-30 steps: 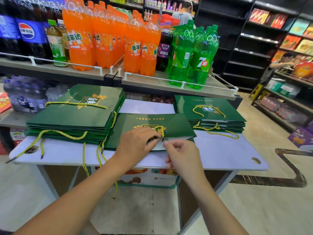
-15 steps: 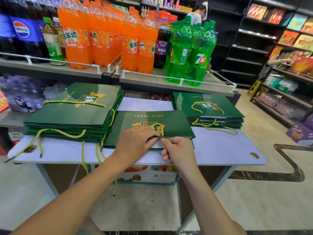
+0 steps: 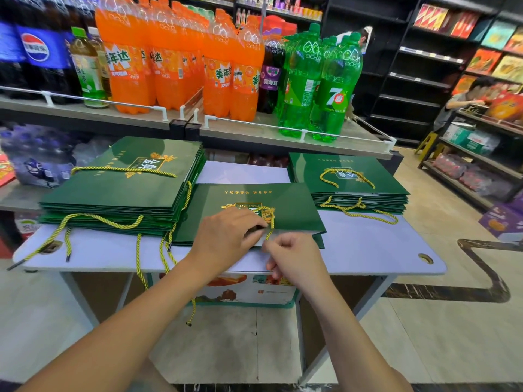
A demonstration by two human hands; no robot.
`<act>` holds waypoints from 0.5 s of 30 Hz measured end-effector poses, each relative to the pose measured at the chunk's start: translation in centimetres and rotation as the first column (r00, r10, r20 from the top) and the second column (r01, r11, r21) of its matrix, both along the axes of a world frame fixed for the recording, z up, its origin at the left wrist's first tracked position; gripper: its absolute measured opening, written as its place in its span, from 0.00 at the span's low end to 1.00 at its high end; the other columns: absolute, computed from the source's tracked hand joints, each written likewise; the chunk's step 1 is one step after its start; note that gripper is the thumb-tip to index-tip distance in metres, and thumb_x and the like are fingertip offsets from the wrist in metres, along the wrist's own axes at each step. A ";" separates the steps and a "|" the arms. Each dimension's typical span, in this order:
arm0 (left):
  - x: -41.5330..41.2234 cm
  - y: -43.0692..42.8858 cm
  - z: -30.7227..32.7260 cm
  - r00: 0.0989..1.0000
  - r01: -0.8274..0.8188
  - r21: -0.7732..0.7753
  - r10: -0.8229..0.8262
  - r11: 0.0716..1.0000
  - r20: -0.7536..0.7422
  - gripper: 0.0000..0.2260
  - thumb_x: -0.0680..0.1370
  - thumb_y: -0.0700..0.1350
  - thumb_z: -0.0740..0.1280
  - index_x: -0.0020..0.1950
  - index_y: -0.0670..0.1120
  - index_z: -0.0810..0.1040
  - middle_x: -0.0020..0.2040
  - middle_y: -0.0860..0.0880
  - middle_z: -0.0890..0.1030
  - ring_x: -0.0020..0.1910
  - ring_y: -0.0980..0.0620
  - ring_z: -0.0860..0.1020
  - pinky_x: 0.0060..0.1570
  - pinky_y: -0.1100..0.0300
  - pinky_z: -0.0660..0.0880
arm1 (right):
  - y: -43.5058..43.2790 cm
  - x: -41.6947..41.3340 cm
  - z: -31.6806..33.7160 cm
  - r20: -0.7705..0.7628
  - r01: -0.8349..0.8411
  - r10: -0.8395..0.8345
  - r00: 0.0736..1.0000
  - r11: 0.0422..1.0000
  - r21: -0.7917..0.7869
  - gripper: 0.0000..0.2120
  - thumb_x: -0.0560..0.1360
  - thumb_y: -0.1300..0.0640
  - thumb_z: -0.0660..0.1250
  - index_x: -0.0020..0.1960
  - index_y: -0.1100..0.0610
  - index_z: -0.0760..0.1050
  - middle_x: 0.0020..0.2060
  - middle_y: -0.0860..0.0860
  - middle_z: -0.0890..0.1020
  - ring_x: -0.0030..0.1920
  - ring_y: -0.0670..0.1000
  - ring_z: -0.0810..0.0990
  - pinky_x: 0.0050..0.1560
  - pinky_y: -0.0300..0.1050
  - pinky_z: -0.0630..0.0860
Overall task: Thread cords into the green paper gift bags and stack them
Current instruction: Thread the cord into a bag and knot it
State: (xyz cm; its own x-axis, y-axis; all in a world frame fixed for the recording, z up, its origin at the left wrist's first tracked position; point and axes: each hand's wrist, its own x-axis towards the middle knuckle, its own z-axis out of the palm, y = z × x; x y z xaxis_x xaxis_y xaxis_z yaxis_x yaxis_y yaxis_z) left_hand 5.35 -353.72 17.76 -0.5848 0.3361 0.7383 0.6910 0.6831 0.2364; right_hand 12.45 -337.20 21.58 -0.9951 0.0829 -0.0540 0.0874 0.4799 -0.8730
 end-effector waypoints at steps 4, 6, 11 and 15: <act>0.8 -0.4 1.1 0.974 0.115 0.010 -0.114 0.993 0.197 0.15 0.71 0.48 0.65 0.56 0.58 0.81 0.56 0.62 0.80 0.52 0.58 0.79 0.44 0.54 0.79 | 1.6 1.5 1.0 -0.249 0.039 0.043 0.968 0.948 0.317 0.17 0.79 0.48 0.64 0.34 0.55 0.79 0.28 0.46 0.82 0.30 0.48 0.79 0.37 0.49 0.78; 1.0 -0.4 2.1 0.925 0.148 0.168 -0.196 0.975 0.324 0.19 0.71 0.42 0.62 0.58 0.58 0.78 0.58 0.62 0.77 0.48 0.58 0.78 0.42 0.54 0.77 | 2.9 2.0 1.2 -0.422 0.136 0.019 0.906 0.933 0.334 0.13 0.78 0.50 0.65 0.36 0.50 0.79 0.31 0.45 0.81 0.34 0.45 0.79 0.38 0.47 0.76; -2.4 -0.1 4.9 0.801 -0.120 -0.213 0.221 0.970 0.556 0.26 0.77 0.61 0.67 0.73 0.54 0.71 0.70 0.53 0.73 0.62 0.51 0.77 0.59 0.50 0.75 | 4.6 1.2 -1.3 -0.418 0.034 0.310 0.854 0.768 0.640 0.21 0.79 0.37 0.60 0.68 0.42 0.78 0.68 0.45 0.77 0.70 0.47 0.72 0.69 0.50 0.70; -4.5 0.2 6.4 0.752 -0.021 -0.399 0.278 0.917 0.598 0.10 0.79 0.52 0.67 0.52 0.48 0.83 0.50 0.53 0.82 0.53 0.50 0.80 0.53 0.52 0.79 | 5.1 1.1 -2.8 -0.218 -0.065 0.364 0.906 0.627 0.777 0.34 0.80 0.29 0.49 0.82 0.43 0.59 0.81 0.43 0.61 0.81 0.46 0.54 0.81 0.50 0.50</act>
State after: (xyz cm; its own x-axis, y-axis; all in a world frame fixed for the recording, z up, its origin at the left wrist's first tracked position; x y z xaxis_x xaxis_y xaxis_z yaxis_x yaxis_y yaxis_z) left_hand 0.83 -353.47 24.17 -0.9333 0.3580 0.0289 0.3494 0.8861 0.3047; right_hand 13.54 -332.12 18.79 -0.9293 -0.2726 0.2494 -0.3176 0.9342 -0.1625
